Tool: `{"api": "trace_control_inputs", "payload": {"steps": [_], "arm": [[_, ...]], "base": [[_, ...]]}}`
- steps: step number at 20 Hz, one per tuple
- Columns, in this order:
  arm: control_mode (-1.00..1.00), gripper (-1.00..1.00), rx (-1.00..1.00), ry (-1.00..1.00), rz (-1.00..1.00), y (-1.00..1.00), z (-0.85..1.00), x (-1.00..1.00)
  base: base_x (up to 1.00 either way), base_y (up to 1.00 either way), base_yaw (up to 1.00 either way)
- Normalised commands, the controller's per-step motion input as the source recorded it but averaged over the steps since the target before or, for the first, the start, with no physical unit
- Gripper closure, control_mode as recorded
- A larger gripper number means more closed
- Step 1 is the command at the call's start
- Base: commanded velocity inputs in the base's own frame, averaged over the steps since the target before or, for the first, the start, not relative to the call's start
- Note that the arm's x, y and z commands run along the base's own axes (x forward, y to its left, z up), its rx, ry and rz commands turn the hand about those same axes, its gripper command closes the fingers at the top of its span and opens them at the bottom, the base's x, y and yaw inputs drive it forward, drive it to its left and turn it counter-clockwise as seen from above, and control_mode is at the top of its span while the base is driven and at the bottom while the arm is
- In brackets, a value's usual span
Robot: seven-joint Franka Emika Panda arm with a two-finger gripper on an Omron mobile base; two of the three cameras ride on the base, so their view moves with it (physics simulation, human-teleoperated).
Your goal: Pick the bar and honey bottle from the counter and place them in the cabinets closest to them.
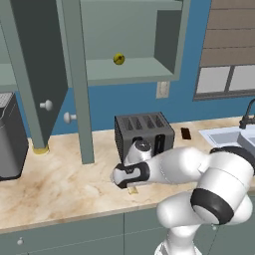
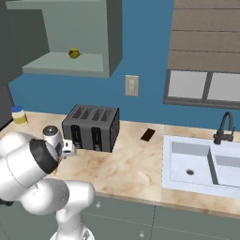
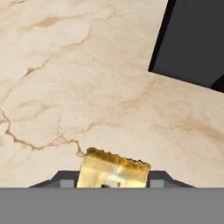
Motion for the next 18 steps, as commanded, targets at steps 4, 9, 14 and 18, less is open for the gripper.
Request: {"api": "trace_control_inputs", "payload": {"steps": [4, 9, 14, 18], "arm": [[-1.00, 1.00, 0.00, 0.00, -0.01, 0.00, 0.51, -0.07], [-1.00, 1.00, 0.00, 0.00, -0.02, -0.01, 0.68, -0.04], [-1.00, 1.00, 0.00, 0.01, -0.06, -0.09, 0.71, -0.07], [-1.00, 1.00, -0.01, 0.01, -0.06, -0.15, 0.71, -0.15]], "base": [[0.00, 0.00, 0.00], [0.00, 0.00, 0.00], [0.00, 0.00, 0.00], [0.00, 0.00, 0.00]]}}
